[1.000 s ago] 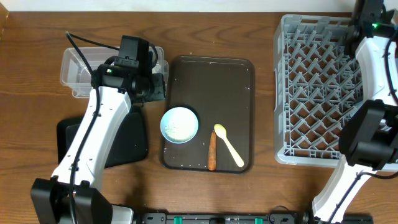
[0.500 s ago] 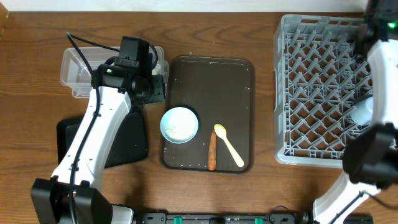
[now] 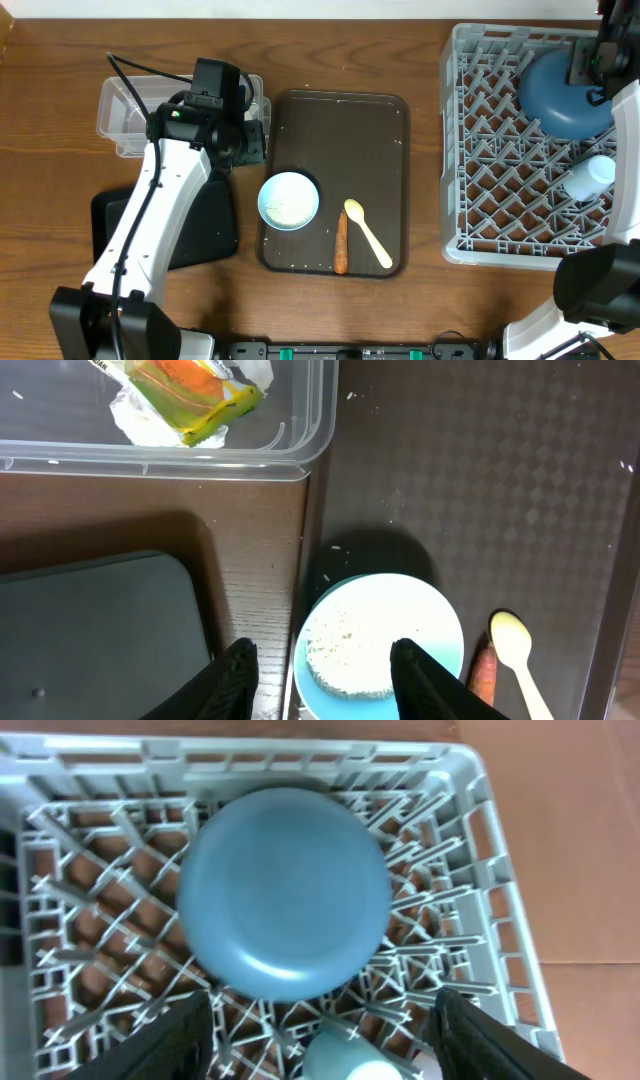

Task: Sort waste into correct bins and load items into the dishwasher rack
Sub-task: 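Carry the blue plate with the right gripper and set it in the rack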

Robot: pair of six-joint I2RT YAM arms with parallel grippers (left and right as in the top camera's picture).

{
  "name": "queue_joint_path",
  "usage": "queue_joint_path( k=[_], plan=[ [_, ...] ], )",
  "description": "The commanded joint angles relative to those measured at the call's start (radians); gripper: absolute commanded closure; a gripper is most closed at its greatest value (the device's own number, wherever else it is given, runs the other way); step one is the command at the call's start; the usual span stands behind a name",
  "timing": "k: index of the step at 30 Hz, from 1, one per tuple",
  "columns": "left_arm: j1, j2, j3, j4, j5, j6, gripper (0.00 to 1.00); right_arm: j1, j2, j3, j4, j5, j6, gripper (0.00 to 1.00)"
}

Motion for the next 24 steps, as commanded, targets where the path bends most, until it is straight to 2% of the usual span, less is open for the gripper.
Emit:
queue_joint_path(
  k=[1,5,15,24],
  plan=[
    [0.005,-0.007,-0.012,-0.002,-0.016,0.010,0.54,0.009,0.003,0.000,-0.018,-0.100,0.014,0.27],
    [0.005,-0.007,-0.012,-0.002,-0.016,0.010,0.54,0.010,0.003,0.000,-0.048,-0.210,0.014,0.15],
    [0.004,-0.007,-0.017,-0.011,-0.016,0.010,0.54,0.030,0.004,-0.001,-0.129,-0.599,-0.006,0.14],
    [0.004,-0.004,-0.021,-0.029,-0.016,0.010,0.54,0.215,0.004,-0.058,-0.232,-0.623,-0.032,0.14]
  ],
)
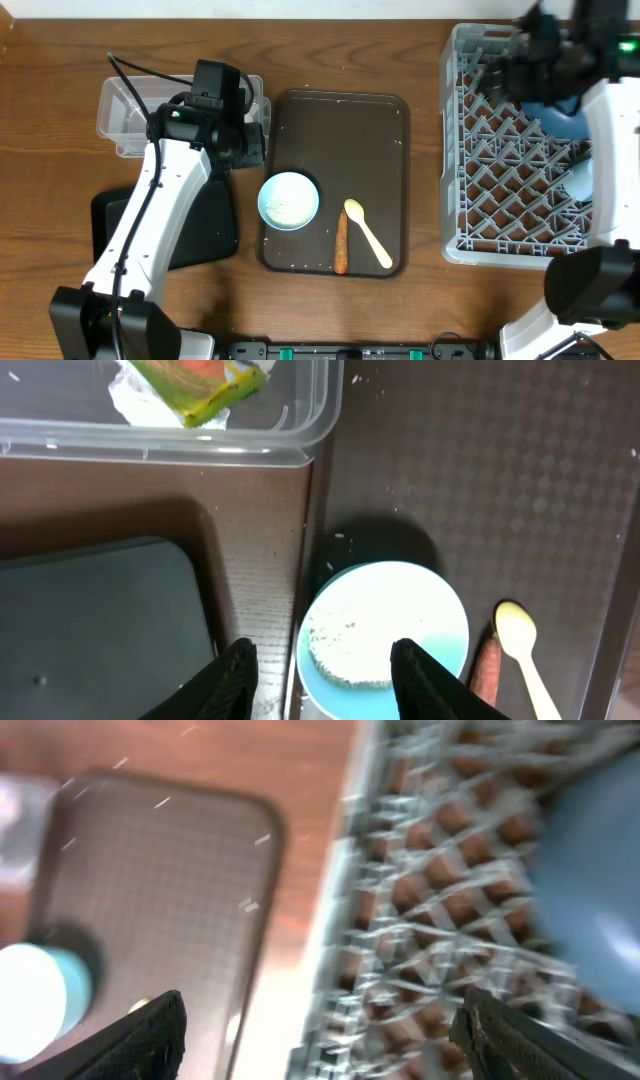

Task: Sort waste into correct bins and load items into the dishwasher rack

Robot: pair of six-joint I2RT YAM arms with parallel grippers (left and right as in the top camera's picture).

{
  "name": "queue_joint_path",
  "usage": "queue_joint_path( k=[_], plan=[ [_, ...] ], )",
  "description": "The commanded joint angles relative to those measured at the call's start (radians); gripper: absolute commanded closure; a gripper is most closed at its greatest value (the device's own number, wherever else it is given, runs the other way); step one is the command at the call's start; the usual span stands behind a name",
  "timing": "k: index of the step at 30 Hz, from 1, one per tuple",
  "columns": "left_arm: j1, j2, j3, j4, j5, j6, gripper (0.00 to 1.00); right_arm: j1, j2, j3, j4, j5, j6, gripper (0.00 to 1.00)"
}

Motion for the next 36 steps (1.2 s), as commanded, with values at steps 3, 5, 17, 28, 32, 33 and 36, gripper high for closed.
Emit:
queue_joint_path(
  k=[3,5,17,28,32,33,36],
  plan=[
    [0.004,-0.004,-0.018,-0.004,-0.019,0.010,0.54,0.166,0.004,-0.110,-0.019,-0.045,-0.045,0.14],
    [0.004,-0.004,-0.018,-0.004,-0.024,0.010,0.54,0.228,0.004,-0.167,-0.016,-0.045,-0.075,0.12],
    [0.004,-0.004,-0.018,-0.004,-0.024,0.010,0.54,0.531,0.004,-0.566,0.256,0.095,-0.048,0.12],
    [0.004,-0.004,-0.018,-0.004,-0.024,0.010,0.54,0.697,0.004,-0.737,0.480,0.237,0.044,0.14],
    [0.004,-0.004,-0.018,-0.004,-0.024,0.010,0.54,0.703,0.004,-0.770,0.500,0.273,0.064,0.15],
    [0.004,-0.004,-0.018,-0.004,-0.024,0.010,0.54,0.703,0.004,-0.776,0.502,0.273,0.065,0.16],
    [0.004,-0.004,-0.018,-0.004,-0.024,0.010,0.54,0.703,0.004,-0.793,0.510,0.273,0.078,0.19]
  ],
)
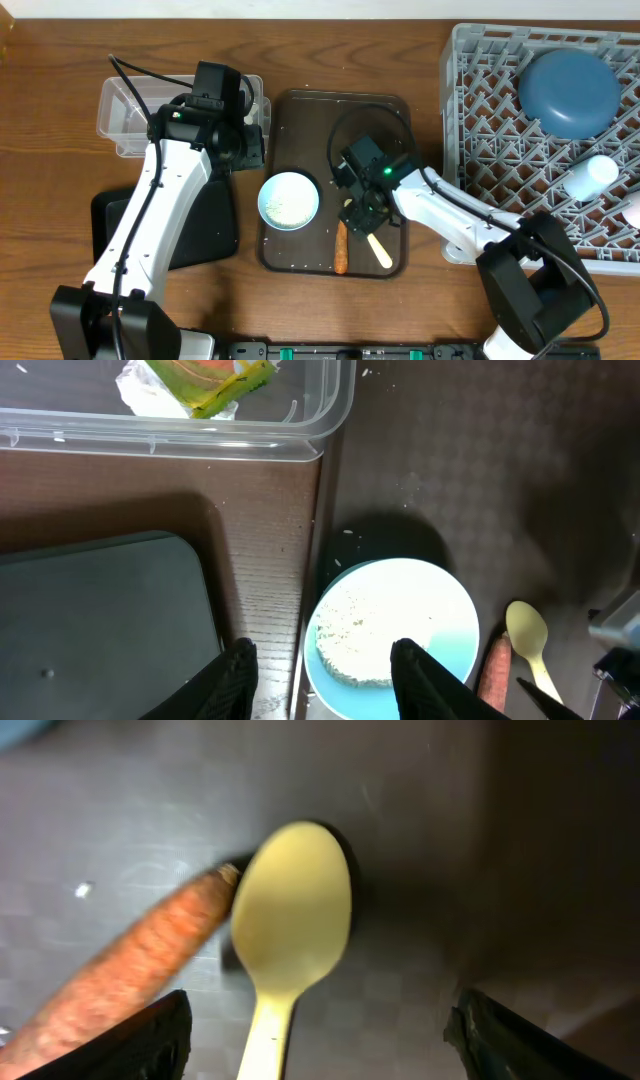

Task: Sort waste into correct bins and load items into the dishwasher rack

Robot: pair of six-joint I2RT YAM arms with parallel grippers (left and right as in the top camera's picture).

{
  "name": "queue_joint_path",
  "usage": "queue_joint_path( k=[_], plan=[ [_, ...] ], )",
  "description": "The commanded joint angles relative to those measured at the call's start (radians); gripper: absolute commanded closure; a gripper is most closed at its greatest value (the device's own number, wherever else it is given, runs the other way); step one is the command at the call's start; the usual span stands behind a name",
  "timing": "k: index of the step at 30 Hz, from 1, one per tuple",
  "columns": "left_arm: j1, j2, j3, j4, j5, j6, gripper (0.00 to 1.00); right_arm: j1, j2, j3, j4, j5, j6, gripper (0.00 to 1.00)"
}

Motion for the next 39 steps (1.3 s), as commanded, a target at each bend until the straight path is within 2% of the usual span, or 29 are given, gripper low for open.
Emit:
queue_joint_path(
  k=[1,16,23,27,30,33,35,39],
  plan=[
    [0.004,-0.004,-0.009,-0.003,-0.009,0.010,0.54,0.010,-0.001,-0.020,0.008,0.025,0.037,0.19],
    [0.004,-0.004,-0.009,-0.003,-0.009,0.010,0.54,0.029,0.002,-0.094,0.159,0.014,0.078,0.31],
    [0.004,-0.004,-0.009,-0.003,-0.009,0.010,0.54,0.036,0.038,-0.098,0.224,0.013,0.093,0.40],
    [0.004,-0.004,-0.009,-0.003,-0.009,0.010,0.54,0.048,0.060,-0.098,0.235,0.013,0.093,0.42],
    [0.004,-0.004,-0.009,-0.003,-0.009,0.010,0.54,0.056,0.070,-0.098,0.225,0.013,0.102,0.47],
    [0.004,-0.004,-0.009,-0.003,-0.009,0.010,0.54,0.058,0.070,-0.098,0.191,0.013,0.134,0.47],
    [0.004,-0.004,-0.009,-0.003,-0.009,0.010,0.54,0.058,0.070,-0.098,0.164,0.013,0.160,0.41],
    [0.004,-0.004,-0.009,-0.002,-0.009,0.010,0.54,0.054,0.070,-0.098,0.137,0.014,0.249,0.39]
  ],
)
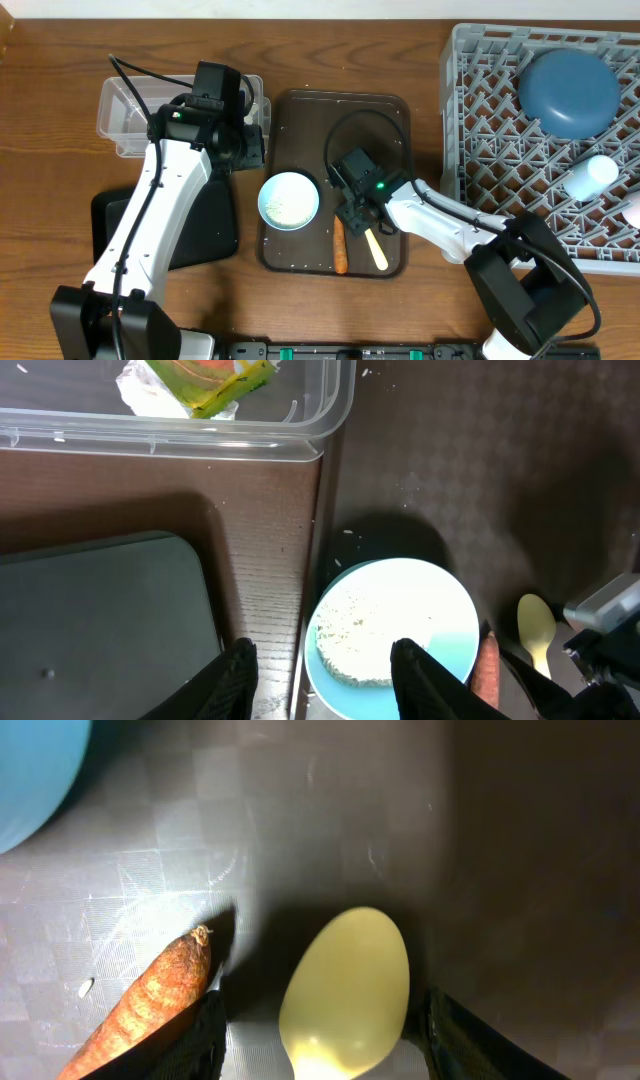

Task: Sort waste into correct bins and load items into the dishwasher rack

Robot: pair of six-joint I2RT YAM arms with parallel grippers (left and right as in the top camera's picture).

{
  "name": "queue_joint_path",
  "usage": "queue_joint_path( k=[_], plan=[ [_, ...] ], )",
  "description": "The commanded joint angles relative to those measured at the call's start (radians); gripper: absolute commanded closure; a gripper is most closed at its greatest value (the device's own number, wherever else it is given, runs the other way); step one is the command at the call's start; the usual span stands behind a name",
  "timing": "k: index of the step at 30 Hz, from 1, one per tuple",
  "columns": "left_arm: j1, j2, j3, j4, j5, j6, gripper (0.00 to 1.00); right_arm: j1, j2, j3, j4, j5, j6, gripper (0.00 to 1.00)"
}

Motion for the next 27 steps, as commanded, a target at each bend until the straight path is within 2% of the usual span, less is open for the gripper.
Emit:
queue_joint_path(
  k=[1,5,9,14,27],
  plan=[
    [0.004,-0.004,-0.009,-0.002,-0.009,0.010,0.54,0.005,0.053,-0.034,-0.032,-0.035,0.123,0.39],
    [0.004,-0.004,-0.009,-0.002,-0.009,0.010,0.54,0.005,0.053,-0.034,-0.023,-0.035,0.148,0.40],
    [0.004,-0.004,-0.009,-0.003,-0.009,0.010,0.54,0.006,0.053,-0.034,-0.036,-0.036,0.159,0.51],
    [0.004,-0.004,-0.009,-0.003,-0.009,0.010,0.54,0.006,0.053,-0.034,-0.056,-0.035,0.189,0.60],
    [0.004,-0.004,-0.009,-0.002,-0.009,0.010,0.54,0.006,0.053,-0.034,-0.057,-0.035,0.193,0.67]
  ],
)
